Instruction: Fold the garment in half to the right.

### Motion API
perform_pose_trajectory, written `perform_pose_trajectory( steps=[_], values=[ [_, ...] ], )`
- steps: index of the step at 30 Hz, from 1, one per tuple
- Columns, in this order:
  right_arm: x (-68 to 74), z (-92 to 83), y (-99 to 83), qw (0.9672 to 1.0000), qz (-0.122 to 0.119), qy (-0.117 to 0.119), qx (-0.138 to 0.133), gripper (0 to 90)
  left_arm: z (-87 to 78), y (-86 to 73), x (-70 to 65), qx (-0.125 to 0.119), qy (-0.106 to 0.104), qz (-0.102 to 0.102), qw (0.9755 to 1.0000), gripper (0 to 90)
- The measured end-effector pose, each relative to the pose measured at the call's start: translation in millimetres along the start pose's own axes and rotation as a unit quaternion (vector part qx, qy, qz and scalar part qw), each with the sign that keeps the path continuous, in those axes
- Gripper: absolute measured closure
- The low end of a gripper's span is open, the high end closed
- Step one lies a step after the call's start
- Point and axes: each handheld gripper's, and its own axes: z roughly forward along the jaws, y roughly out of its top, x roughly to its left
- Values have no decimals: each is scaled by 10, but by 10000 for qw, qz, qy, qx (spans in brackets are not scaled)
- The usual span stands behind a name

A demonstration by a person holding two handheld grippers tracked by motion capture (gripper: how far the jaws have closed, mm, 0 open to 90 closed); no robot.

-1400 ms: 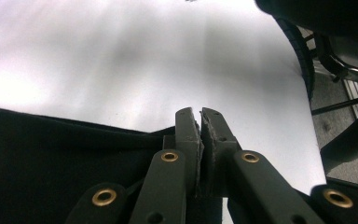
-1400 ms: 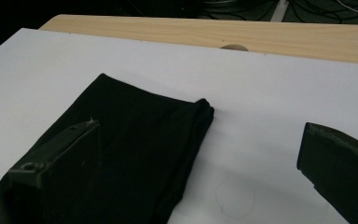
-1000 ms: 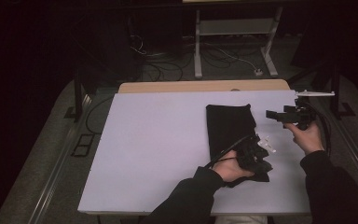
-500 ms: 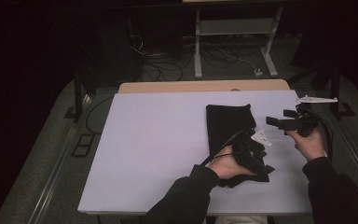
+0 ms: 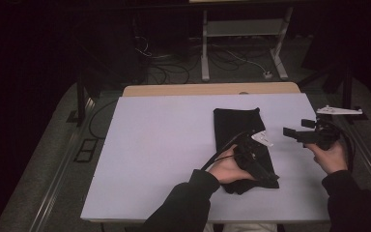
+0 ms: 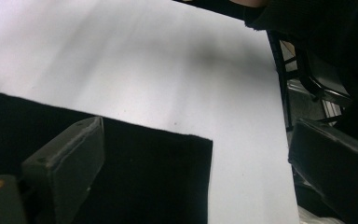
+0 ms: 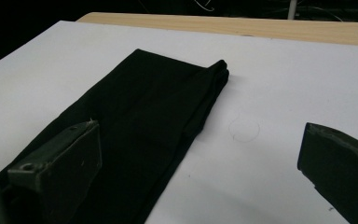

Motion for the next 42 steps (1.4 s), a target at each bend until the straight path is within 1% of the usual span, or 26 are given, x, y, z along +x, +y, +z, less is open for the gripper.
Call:
perform_pose_trajectory(
  steps=[3,7,11,12,15,18,19,21,22,24,27,30,32,37,40,42],
  values=[
    [13,-35,-44,10000,-26,16,24,0,-33,-24,5,42,-1,10,10000,0],
    [38,-75,-89,10000,-45,25,18,0,-80,-56,14,-20,94,2,10000,0],
    [74,-114,-116,9999,-124,13,41,0,-138,-92,26,-16,189,57,9998,0],
    [86,-122,-123,9999,-120,29,49,0,-151,-105,28,-30,194,19,9998,0],
    [110,-137,-153,9998,-182,28,46,0,-208,-140,44,-56,255,9,9997,0],
    [128,-150,-182,9998,-155,35,86,0,-258,-175,71,-87,347,-5,9994,0],
    [128,-152,-192,9998,-165,20,85,0,-269,-186,77,-120,358,-59,9993,0],
    [132,-165,-208,9998,-170,-11,105,0,-297,-206,88,-149,394,-97,9991,0],
    [132,-175,-215,9998,-160,-9,112,0,-318,-218,96,-158,402,-76,9990,0],
    [137,-193,-228,9998,-167,-29,114,0,-343,-239,105,-181,420,-107,9989,0],
    [143,-221,-255,9999,-141,-1,89,0,-387,-285,124,-193,473,-145,9986,0],
    [149,-239,-289,9998,-145,7,100,0,-443,-344,145,-275,500,-235,9981,0],
    [153,-251,-310,9999,-102,33,82,0,-480,-384,161,-258,514,-221,9981,0],
    [167,-299,-334,9999,-104,24,27,0,-580,-464,185,-419,592,-347,9968,0],
    [171,-320,-365,9999,-86,52,14,0,-640,-509,199,-439,648,-381,9962,0],
    [177,-330,-391,9999,-109,49,29,0,-673,-547,207,-494,673,-437,9955,0]
  ],
)
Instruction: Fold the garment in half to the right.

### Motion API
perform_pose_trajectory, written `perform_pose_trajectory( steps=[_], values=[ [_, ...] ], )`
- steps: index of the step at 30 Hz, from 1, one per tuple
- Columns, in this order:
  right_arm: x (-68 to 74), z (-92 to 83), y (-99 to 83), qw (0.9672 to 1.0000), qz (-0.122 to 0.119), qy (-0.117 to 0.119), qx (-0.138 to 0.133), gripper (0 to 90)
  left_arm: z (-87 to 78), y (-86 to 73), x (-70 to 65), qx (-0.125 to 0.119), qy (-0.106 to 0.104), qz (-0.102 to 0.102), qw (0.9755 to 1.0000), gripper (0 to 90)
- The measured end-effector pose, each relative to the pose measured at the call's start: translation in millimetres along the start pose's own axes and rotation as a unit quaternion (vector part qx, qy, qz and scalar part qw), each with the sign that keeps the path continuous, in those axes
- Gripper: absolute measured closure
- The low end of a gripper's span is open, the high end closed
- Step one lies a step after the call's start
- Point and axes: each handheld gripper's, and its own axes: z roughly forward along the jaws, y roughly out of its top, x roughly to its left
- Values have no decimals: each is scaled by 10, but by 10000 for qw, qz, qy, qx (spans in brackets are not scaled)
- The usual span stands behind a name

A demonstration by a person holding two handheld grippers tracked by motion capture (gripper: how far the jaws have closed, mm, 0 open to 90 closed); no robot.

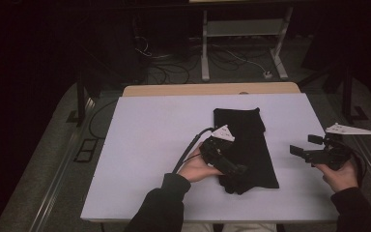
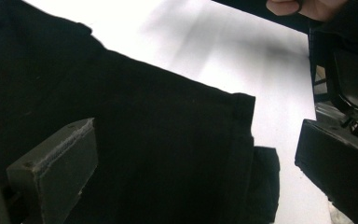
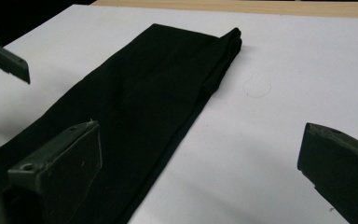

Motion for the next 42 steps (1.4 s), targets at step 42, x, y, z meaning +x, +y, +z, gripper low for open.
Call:
perform_pose_trajectory(
  steps=[42],
  values=[
    [55,-188,-343,10000,-69,33,-30,0,-1044,-651,260,-741,1056,-474,9905,0]
  ],
)
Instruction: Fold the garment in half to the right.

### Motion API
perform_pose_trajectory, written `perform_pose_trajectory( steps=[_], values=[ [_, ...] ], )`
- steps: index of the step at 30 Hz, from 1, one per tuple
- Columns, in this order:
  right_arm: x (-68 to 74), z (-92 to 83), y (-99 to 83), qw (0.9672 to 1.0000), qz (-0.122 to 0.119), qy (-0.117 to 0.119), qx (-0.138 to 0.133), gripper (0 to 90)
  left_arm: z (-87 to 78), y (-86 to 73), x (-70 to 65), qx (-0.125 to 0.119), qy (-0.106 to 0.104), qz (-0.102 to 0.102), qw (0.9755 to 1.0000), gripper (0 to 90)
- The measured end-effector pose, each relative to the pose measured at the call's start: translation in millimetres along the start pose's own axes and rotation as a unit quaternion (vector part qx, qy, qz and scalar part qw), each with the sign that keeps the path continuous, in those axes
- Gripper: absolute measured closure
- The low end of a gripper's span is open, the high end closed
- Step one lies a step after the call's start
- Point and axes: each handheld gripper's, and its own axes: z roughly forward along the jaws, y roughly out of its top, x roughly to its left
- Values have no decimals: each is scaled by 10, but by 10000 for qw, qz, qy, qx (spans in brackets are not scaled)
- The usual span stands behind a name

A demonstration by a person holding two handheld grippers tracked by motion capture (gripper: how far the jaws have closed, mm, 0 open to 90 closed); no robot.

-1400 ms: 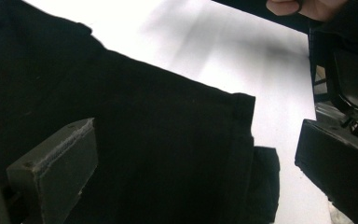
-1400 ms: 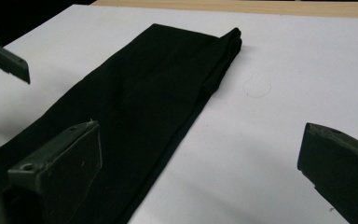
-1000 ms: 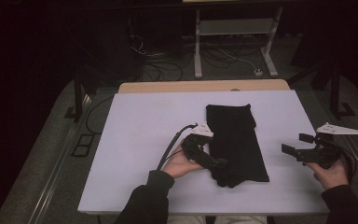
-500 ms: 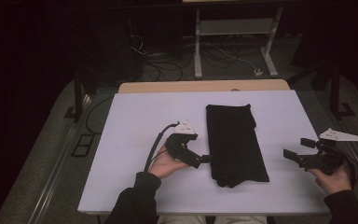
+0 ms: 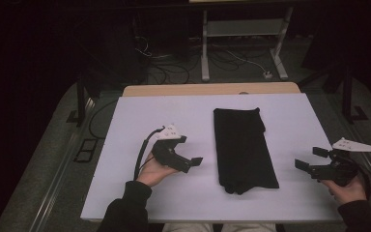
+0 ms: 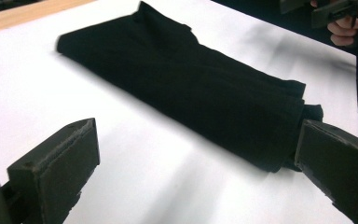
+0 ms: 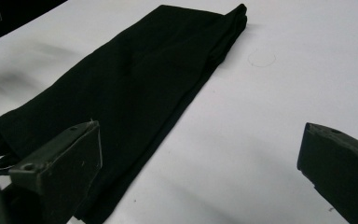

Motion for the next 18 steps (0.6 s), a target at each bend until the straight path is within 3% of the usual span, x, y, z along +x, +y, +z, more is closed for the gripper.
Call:
perform_pose_trajectory(
  steps=[8,18],
  values=[
    [13,-22,-29,9998,-170,-16,-73,0,-192,-148,76,-116,309,-66,9994,0],
    [20,-28,-53,10000,-92,6,-34,0,-433,-264,140,-256,573,-127,9979,0]
  ],
)
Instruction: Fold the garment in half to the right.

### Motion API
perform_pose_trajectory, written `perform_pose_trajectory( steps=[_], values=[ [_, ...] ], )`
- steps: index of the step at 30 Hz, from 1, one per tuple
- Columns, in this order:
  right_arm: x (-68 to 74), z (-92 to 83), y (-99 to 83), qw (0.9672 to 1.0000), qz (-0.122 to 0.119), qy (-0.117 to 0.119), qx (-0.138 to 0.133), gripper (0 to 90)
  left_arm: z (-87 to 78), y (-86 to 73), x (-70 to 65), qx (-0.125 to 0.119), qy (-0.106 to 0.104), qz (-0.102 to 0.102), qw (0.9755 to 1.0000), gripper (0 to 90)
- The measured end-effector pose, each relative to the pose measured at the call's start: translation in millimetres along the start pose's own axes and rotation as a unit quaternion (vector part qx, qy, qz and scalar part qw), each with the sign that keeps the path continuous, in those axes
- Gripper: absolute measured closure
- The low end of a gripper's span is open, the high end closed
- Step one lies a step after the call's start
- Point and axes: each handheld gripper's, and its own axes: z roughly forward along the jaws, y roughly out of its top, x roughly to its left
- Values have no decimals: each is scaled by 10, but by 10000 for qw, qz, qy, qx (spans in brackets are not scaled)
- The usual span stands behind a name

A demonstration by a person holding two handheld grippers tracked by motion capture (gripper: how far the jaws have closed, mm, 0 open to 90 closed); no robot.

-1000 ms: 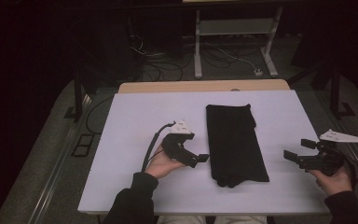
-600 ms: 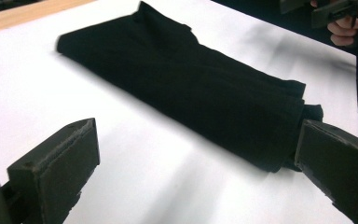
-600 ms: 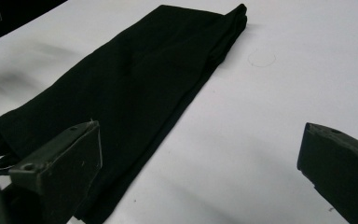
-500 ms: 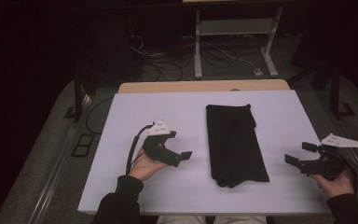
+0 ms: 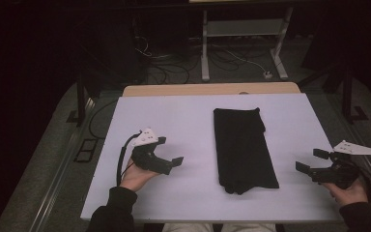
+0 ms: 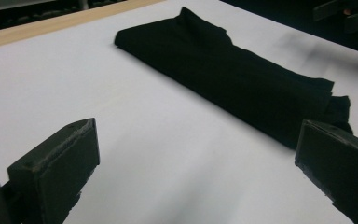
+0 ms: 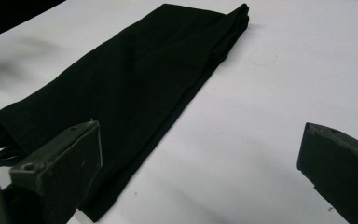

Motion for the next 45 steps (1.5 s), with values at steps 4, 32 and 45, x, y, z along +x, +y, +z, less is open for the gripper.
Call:
perform_pose_trajectory(
  steps=[4,32,45],
  values=[
    [-4,1,-3,10000,-1,2,2,0,-98,-41,41,-67,109,-28,9999,0],
    [-31,16,-20,10000,8,-4,41,0,-531,-359,255,-323,515,-266,9978,0],
    [-25,20,-23,10000,28,24,79,0,-768,-545,379,-452,845,-453,9944,0]
  ],
)
